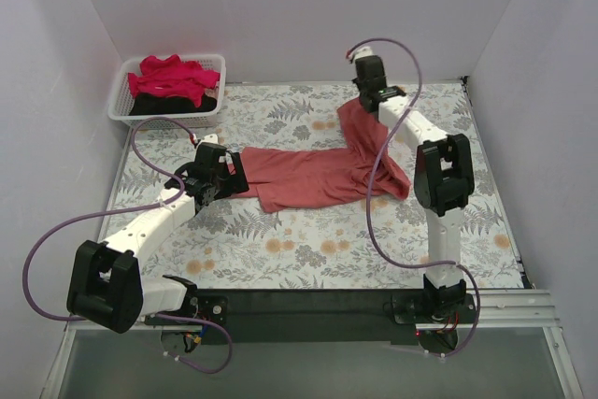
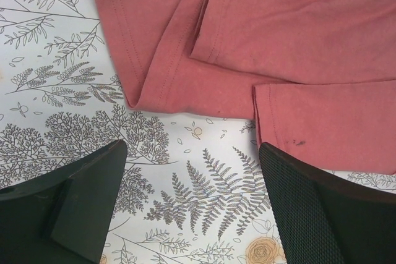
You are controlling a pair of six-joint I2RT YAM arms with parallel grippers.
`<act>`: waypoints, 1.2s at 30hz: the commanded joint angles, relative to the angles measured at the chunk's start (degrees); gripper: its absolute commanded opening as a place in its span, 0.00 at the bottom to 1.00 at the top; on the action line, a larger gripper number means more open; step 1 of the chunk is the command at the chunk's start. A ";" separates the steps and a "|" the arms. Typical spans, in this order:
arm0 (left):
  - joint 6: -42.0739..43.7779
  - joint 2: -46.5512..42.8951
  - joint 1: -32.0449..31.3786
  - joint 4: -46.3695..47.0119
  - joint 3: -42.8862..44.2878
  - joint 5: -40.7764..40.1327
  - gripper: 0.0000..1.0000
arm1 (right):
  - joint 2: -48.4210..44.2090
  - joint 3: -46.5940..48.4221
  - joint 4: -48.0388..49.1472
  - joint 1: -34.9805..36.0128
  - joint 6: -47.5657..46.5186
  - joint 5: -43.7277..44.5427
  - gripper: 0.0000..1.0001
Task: Fold and stack the t-shirts
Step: Flatten the tshirt out
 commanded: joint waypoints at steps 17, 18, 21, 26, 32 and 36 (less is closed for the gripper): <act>-0.29 4.30 0.54 -1.70 1.74 -3.08 0.87 | -21.40 -20.52 -4.24 1.41 19.17 -34.89 0.67; -0.55 4.22 0.72 -1.87 1.83 -4.13 0.87 | -22.10 -23.50 -3.36 6.48 19.08 -35.42 0.67; -1.17 2.55 1.68 -2.23 0.95 -6.41 0.85 | -22.90 -26.51 -0.02 16.24 17.24 -37.44 0.67; -1.96 1.31 2.39 -2.58 0.42 -9.14 0.82 | -15.79 -22.57 0.51 25.94 13.89 -36.22 0.66; -2.75 0.88 3.44 -3.37 0.60 -11.61 0.80 | -6.48 -14.15 0.42 32.63 16.62 -26.37 0.62; -2.93 0.79 3.71 -3.37 0.60 -10.91 0.78 | -1.90 -9.83 -0.19 34.04 18.47 -24.97 0.57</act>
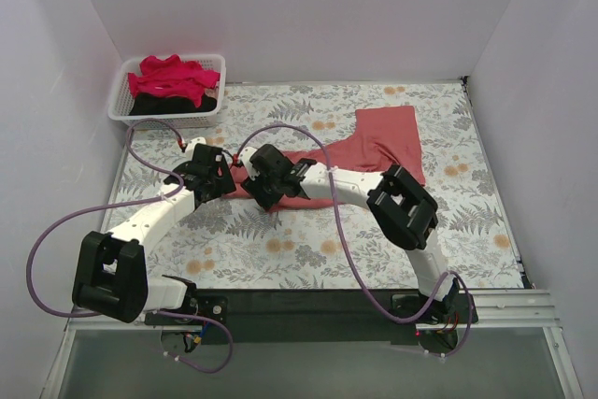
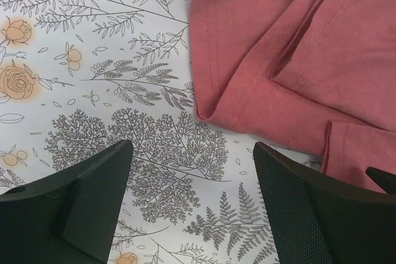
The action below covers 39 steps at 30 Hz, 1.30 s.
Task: Fold and stack the t-shirts
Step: Flatten the tshirt out
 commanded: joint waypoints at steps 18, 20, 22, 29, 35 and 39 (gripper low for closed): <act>-0.48 -2.98 0.71 -1.01 0.73 -1.20 0.77 | 1.57 4.28 -3.36 1.30 1.68 9.99 0.01; -0.48 -3.06 0.80 -1.01 0.64 -1.11 0.77 | -0.80 2.70 -3.36 1.21 1.77 10.09 0.01; -0.48 -3.24 0.71 -0.84 0.64 -1.02 0.77 | -2.83 1.47 -3.63 1.21 2.12 9.39 0.01; -0.66 -3.41 0.80 -0.66 0.47 -0.23 0.77 | -17.05 -12.92 -4.77 1.21 7.04 10.34 0.01; -1.53 -3.41 0.80 0.13 0.20 3.98 0.77 | -36.65 -35.51 -9.14 -0.36 19.30 17.11 0.01; -2.68 -3.59 0.71 0.92 -0.06 6.45 0.77 | -51.65 -46.16 -15.20 -3.18 26.80 16.77 0.01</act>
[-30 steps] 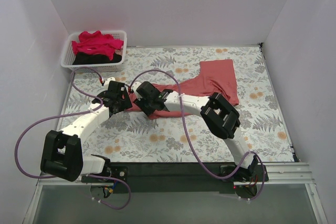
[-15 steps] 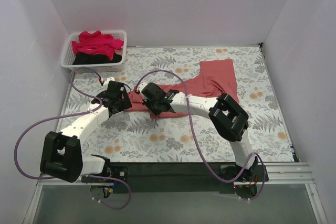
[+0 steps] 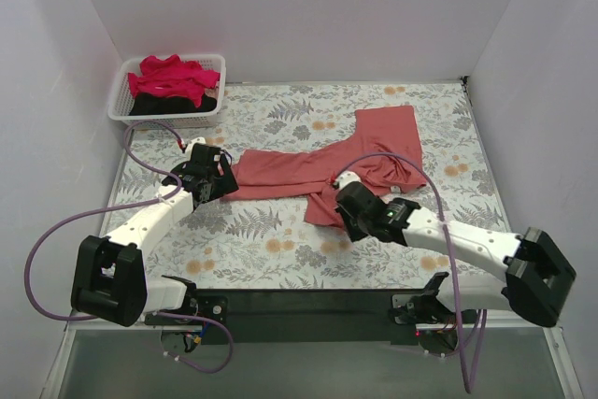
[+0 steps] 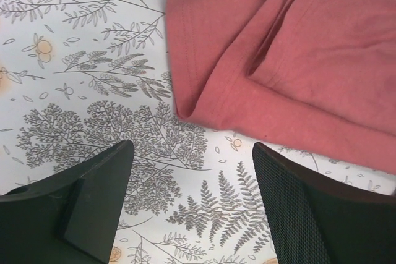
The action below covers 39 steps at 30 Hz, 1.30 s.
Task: Fold and stack the t-shirts
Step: Flatten the tshirt out
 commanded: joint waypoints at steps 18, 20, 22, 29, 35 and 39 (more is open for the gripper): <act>-7.23 6.15 -0.42 3.99 1.98 19.27 0.79 | -12.89 6.17 -13.20 -16.71 2.05 -5.51 0.60; -7.32 6.86 -1.65 4.26 2.33 19.48 0.79 | -10.94 6.62 -7.60 -20.91 0.46 -7.80 0.65; -7.50 8.26 -2.44 4.61 3.21 18.78 0.79 | -7.78 7.58 -4.24 -23.57 0.28 -11.84 0.72; -6.71 14.33 -4.55 4.35 6.73 15.54 0.82 | 3.46 10.05 3.24 -39.28 4.75 -15.97 0.72; -6.53 18.37 -5.61 4.35 8.13 13.50 0.83 | 11.10 11.98 13.70 -42.91 5.64 -18.45 0.68; -6.44 20.66 -6.49 4.17 9.36 12.45 0.82 | 17.62 14.88 14.59 -43.27 4.06 -19.31 0.68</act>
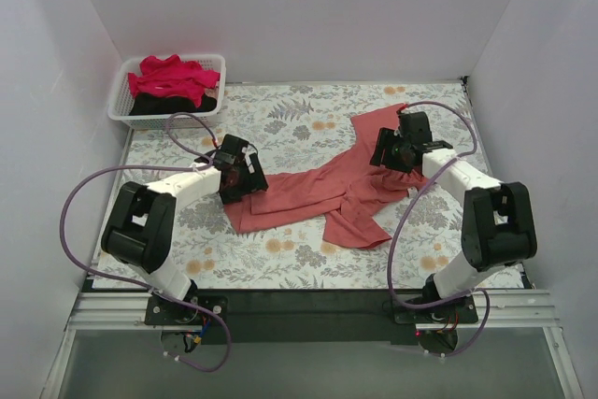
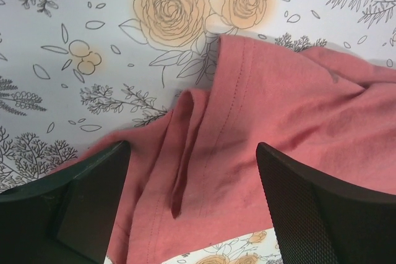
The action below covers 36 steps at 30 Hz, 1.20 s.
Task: Fold and stack the t-shirts
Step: Flatten the tshirt out
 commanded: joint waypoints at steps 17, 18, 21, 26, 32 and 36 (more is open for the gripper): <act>0.13 6.74 4.12 0.30 8.38 -11.07 0.00 | 13.98 4.63 10.28 -1.94 -2.62 -3.06 0.67; 0.40 8.22 5.09 0.30 9.53 -11.25 0.00 | 14.69 5.25 10.37 -2.38 -2.36 -3.33 0.67; 1.19 10.96 8.52 -0.48 13.92 -10.46 0.00 | 18.20 7.97 10.55 -5.01 -1.65 -4.29 0.67; 2.68 12.81 11.60 -1.19 18.50 -10.64 0.00 | 24.09 13.24 10.55 -10.29 -0.25 -7.01 0.70; 2.95 11.67 11.87 -0.49 18.59 -5.19 0.00 | 21.21 18.70 10.28 -9.77 -3.66 -12.29 0.74; 2.33 10.00 11.87 0.04 16.84 -3.26 0.00 | 12.87 15.64 10.02 -4.07 -4.81 -10.10 0.75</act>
